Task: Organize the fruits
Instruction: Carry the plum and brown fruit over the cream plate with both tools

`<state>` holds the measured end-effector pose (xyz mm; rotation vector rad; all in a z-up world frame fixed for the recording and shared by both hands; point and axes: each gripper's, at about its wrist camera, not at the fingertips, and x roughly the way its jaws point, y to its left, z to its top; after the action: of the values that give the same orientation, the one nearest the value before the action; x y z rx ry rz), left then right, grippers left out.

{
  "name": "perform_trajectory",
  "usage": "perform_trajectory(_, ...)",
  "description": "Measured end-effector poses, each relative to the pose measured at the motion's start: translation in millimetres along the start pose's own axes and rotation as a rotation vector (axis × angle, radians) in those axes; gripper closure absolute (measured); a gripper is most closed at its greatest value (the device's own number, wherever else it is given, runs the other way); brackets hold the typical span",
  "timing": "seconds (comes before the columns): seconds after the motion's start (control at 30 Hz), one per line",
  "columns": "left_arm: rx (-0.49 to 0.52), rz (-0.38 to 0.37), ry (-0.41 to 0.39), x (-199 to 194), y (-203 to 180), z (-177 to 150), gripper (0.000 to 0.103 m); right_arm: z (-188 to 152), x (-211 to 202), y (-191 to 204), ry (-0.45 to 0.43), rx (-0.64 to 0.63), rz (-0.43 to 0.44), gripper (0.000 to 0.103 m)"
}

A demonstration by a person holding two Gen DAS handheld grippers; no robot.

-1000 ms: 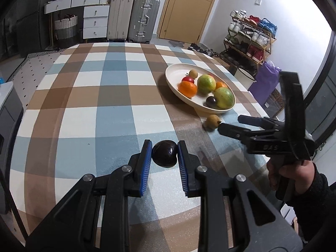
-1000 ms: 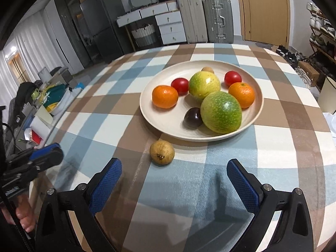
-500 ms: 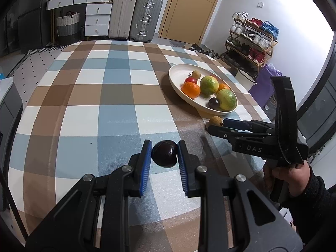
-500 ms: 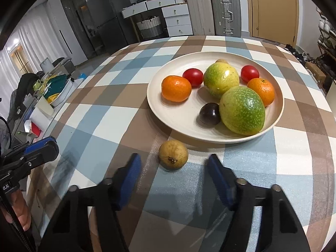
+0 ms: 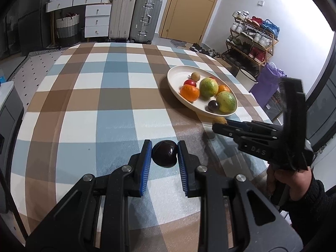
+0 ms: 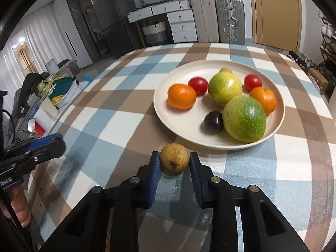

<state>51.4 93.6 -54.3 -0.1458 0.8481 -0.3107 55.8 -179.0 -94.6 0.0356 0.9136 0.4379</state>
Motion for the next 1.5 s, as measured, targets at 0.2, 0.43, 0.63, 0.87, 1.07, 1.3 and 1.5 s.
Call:
perform_trajectory(0.2,0.024,-0.014,0.000,6.5,-11.8,18.1,0.081,10.5,-27.5,-3.6,-0.061,0.009,0.027,0.074)
perform_trajectory(0.43,0.055,-0.038,0.002,23.7,-27.4,52.8,0.081,32.5,-54.7,-9.1,-0.112,-0.024,0.013,0.074)
perform_trajectory(0.63,0.101,-0.036,0.002,41.8,-45.8,91.4,0.081,60.7,-74.9,-17.7,-0.159,-0.081,-0.022,0.074)
perform_trajectory(0.87,0.137,-0.057,0.007,67.9,-65.4,139.9,0.081,97.8,-76.5,-37.5,-0.184,-0.061,-0.020,0.074)
perform_trajectory(1.07,0.161,-0.072,0.028,103.9,-73.9,175.1,0.081,121.6,-58.3,-55.4,-0.174,-0.024,-0.007,0.074)
perform_trajectory(1.3,0.175,-0.086,0.079,158.9,-71.5,200.4,0.081,141.3,-37.8,-77.1,-0.170,0.005,-0.012,0.074)
perform_trajectory(1.5,0.200,-0.103,0.110,192.4,-73.8,202.2,0.081,144.5,-9.4,-88.1,-0.123,0.013,-0.004,0.074)
